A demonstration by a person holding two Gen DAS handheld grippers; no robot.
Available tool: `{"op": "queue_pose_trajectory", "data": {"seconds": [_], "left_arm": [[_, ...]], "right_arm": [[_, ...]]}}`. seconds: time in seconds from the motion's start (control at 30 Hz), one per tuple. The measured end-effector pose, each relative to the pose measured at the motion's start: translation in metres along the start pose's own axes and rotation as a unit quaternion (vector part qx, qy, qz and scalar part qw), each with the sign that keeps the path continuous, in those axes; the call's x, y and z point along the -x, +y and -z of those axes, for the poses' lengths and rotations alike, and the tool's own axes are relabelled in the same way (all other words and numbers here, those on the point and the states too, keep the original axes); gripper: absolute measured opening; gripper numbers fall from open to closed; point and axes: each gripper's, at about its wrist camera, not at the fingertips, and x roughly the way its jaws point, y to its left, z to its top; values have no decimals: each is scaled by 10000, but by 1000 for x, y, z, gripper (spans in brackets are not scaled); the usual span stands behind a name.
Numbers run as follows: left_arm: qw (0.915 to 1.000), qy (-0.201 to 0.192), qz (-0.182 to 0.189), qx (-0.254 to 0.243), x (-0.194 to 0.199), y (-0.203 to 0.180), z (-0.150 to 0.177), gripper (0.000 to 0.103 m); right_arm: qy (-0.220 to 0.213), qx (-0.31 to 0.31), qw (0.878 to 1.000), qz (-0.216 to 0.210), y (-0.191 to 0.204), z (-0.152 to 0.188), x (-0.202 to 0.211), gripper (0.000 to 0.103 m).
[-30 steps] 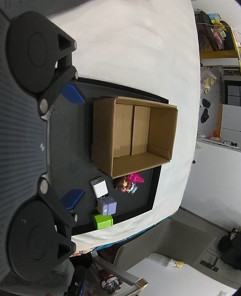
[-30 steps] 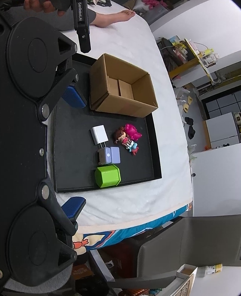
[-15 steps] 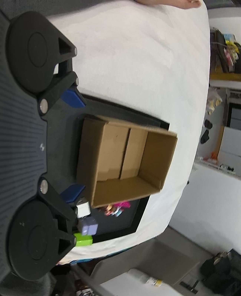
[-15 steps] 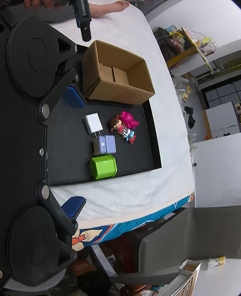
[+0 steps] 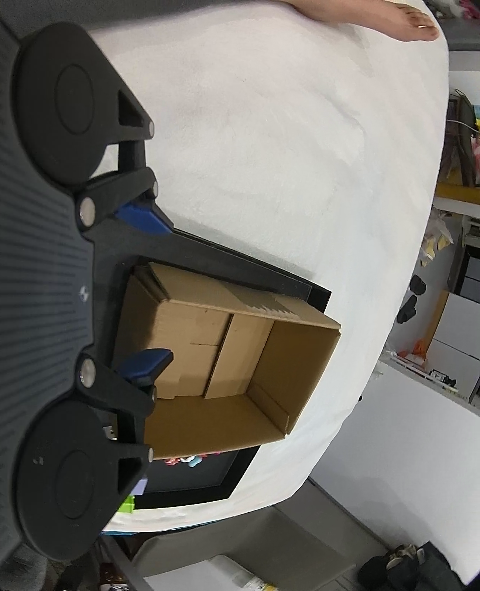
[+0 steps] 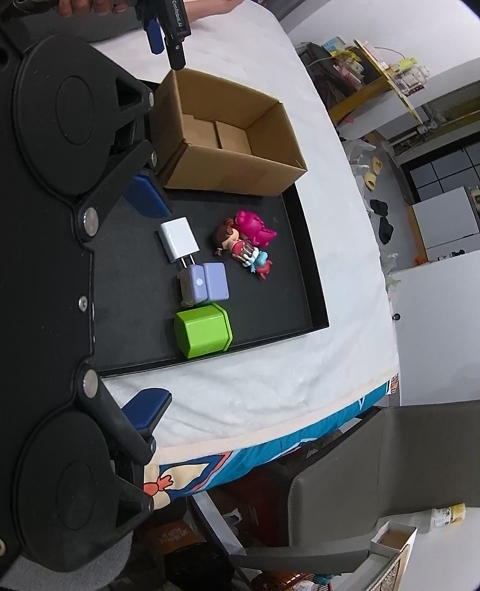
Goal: Organize rigid objects
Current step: 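Grasp the lavender cube charger with the right gripper while the left gripper holds the box wall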
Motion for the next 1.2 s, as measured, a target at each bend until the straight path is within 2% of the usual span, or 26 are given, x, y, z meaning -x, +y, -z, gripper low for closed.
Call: {"op": "queue_pose_trajectory", "data": {"seconds": [0.2,0.47,0.73,1.0,1.2], "left_arm": [[9994,206,4,265,-20,5,-5,55],[9993,257,14,257,-38,3,-7,50],[9996,161,93,226,-44,2,-3,40],[9999,-70,67,99,-43,0,0,19],[10000,-70,46,48,-41,2,0,18]], "right_arm": [[65,-164,9998,-118,0,-7,-8,95],[232,-326,9987,-303,3,-19,-28,87],[461,-420,9973,-379,6,-33,-58,76],[777,-487,9951,-383,11,-35,-91,74],[944,-488,9939,-301,14,-38,-112,72]]}}
